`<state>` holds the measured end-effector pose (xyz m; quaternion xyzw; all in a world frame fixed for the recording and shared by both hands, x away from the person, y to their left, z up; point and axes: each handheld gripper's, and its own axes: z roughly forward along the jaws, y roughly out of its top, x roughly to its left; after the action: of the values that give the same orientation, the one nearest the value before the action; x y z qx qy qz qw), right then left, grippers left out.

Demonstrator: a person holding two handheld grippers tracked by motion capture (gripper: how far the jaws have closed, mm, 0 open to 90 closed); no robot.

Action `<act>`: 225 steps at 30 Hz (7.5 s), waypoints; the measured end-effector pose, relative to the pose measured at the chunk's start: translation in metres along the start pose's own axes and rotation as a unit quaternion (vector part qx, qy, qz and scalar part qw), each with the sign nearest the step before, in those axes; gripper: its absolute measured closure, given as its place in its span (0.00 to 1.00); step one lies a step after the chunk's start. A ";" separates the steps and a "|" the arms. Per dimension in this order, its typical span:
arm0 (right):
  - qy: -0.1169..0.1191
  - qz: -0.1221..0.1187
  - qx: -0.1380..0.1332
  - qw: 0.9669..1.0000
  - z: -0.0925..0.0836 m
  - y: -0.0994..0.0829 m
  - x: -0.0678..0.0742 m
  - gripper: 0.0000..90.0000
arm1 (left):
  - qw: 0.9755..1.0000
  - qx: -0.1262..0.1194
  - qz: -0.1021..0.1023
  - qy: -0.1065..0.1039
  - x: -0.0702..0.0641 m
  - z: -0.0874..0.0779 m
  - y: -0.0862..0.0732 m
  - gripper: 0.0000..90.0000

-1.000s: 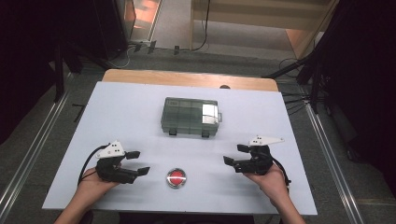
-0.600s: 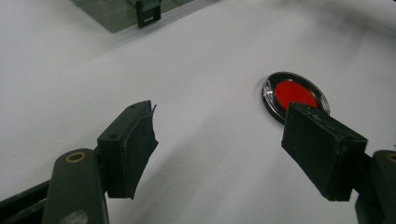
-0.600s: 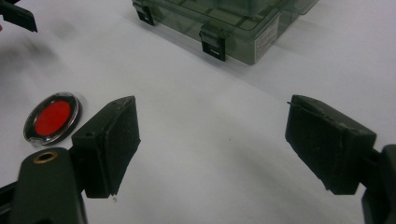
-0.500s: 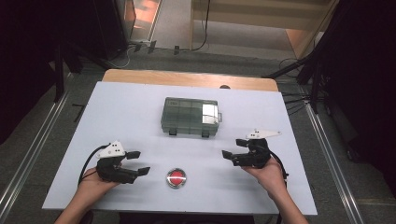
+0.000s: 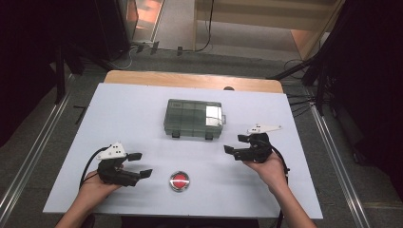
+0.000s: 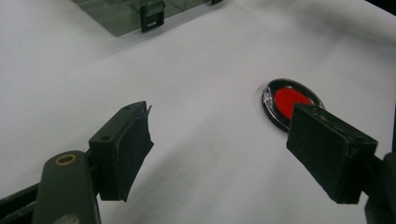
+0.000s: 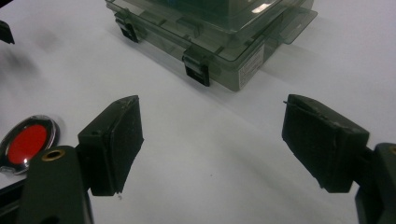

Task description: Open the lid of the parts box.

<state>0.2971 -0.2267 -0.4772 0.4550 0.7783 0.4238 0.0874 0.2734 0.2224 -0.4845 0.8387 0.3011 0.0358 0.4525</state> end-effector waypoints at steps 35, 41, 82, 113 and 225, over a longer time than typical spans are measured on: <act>0.016 0.019 0.048 0.999 0.036 0.024 -0.019 1.00 | 1.000 0.002 -0.005 0.003 0.003 0.000 0.000 0.24; 0.018 0.027 0.055 0.998 0.042 0.027 -0.021 1.00 | 1.000 0.002 -0.008 0.004 0.004 0.000 0.000 0.24; 0.026 0.038 0.031 0.998 0.040 0.059 -0.020 1.00 | 1.000 0.007 -0.015 0.007 0.007 0.007 0.002 0.24; 0.034 0.030 0.004 0.999 0.035 0.088 -0.030 1.00 | 0.999 0.021 -0.045 0.019 0.023 0.017 0.023 0.24; 0.031 0.003 0.001 1.000 0.038 0.091 -0.031 0.74 | 0.997 -0.017 -0.031 0.065 0.122 0.107 0.143 0.61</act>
<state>0.3918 -0.2081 -0.4416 0.4441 0.7799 0.4367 0.0618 0.4765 0.1501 -0.4616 0.8170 0.3550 0.0810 0.4472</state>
